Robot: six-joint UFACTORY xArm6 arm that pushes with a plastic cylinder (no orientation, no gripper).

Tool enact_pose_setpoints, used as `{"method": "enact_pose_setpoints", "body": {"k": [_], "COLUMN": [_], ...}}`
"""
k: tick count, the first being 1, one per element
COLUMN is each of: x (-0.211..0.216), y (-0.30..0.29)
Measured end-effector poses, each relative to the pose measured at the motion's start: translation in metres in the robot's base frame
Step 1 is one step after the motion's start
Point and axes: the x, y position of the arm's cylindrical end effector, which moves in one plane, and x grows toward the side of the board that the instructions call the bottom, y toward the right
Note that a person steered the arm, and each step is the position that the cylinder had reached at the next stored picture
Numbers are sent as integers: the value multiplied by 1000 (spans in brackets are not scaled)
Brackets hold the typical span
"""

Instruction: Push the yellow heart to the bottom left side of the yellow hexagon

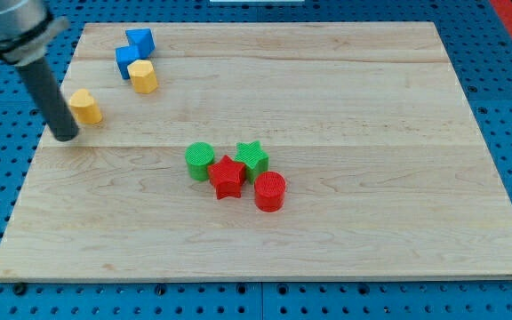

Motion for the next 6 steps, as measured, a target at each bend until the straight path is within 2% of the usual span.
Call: {"method": "enact_pose_setpoints", "body": {"k": [1, 3, 4, 6], "x": [-24, -47, -75, -79], "y": [-1, 36, 55, 75]}}
